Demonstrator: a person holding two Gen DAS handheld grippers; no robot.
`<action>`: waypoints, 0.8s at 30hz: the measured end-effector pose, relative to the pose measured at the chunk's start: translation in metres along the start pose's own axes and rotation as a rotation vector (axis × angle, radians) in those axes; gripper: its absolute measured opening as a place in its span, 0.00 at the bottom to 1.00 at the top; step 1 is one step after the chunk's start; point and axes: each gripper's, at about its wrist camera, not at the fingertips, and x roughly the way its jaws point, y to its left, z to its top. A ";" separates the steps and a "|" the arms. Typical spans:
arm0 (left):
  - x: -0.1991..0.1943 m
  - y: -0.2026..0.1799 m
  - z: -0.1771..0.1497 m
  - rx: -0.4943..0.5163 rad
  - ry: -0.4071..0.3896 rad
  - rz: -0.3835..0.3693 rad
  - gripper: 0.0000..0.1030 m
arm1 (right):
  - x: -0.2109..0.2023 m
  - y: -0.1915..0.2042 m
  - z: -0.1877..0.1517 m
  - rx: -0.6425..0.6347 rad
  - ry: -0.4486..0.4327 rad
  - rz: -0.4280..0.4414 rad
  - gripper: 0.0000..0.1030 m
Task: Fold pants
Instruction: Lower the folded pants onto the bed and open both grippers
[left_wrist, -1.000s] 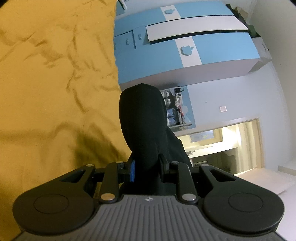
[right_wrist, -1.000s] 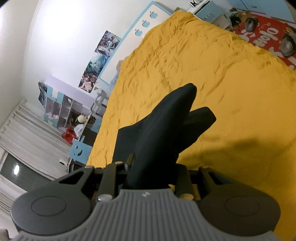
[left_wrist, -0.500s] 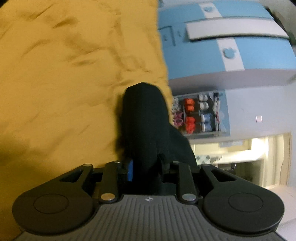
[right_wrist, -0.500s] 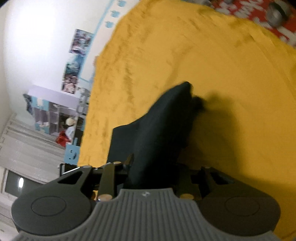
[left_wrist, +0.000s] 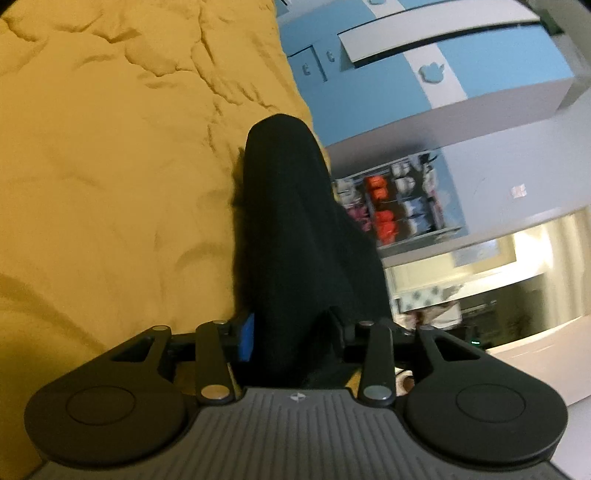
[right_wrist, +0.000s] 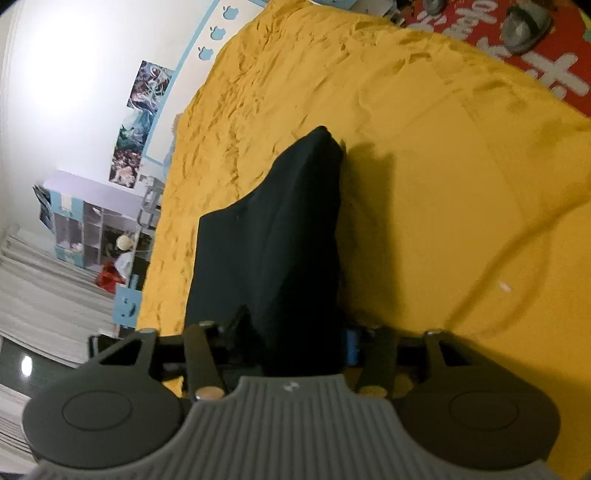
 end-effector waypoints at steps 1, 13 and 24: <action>0.002 -0.002 -0.001 0.015 0.015 0.035 0.43 | -0.005 0.002 -0.005 -0.016 -0.001 -0.021 0.46; -0.013 -0.054 -0.050 0.376 0.054 0.325 0.59 | -0.040 0.047 -0.077 -0.156 -0.124 -0.308 0.47; -0.058 -0.149 -0.050 0.527 -0.084 0.472 0.87 | -0.056 0.190 -0.133 -0.402 -0.355 -0.609 0.79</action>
